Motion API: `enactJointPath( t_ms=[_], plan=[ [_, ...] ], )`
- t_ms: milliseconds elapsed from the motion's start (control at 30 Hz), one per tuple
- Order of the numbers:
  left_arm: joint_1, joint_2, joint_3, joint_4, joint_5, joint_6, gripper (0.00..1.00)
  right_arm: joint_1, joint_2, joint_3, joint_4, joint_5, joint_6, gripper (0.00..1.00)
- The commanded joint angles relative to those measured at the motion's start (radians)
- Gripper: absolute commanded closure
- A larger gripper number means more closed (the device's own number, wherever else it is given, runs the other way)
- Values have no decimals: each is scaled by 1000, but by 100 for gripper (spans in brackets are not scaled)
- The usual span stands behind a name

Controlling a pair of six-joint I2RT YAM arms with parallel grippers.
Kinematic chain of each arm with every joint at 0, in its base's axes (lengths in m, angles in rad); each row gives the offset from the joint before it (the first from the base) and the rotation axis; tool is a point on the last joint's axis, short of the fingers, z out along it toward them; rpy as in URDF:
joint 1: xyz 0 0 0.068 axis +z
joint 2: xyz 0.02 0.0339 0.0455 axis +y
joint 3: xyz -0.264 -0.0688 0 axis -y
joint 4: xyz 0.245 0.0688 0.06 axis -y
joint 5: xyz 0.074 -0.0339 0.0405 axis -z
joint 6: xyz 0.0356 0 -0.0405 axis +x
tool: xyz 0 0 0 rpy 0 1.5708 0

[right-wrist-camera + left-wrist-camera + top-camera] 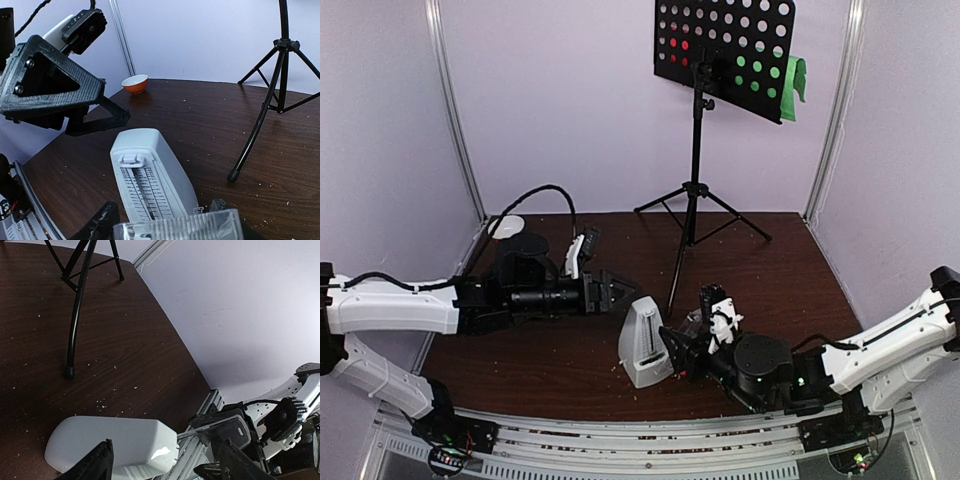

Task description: Pack up the instrument practice props

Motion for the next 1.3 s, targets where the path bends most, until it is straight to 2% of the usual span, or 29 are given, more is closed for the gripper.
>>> enactJointPath(
  t_ms=[0,167,433,1267],
  plan=[
    [31,31,16,83,46,16,27,14,90,47,108,80,-63,54],
    [39,57,12,114,76,9,37,28,161,86,135,122,-123,54],
    [44,52,2,109,76,23,46,30,254,132,179,129,-161,54],
    [43,31,-17,87,61,36,49,27,376,163,283,218,-259,53]
  ],
)
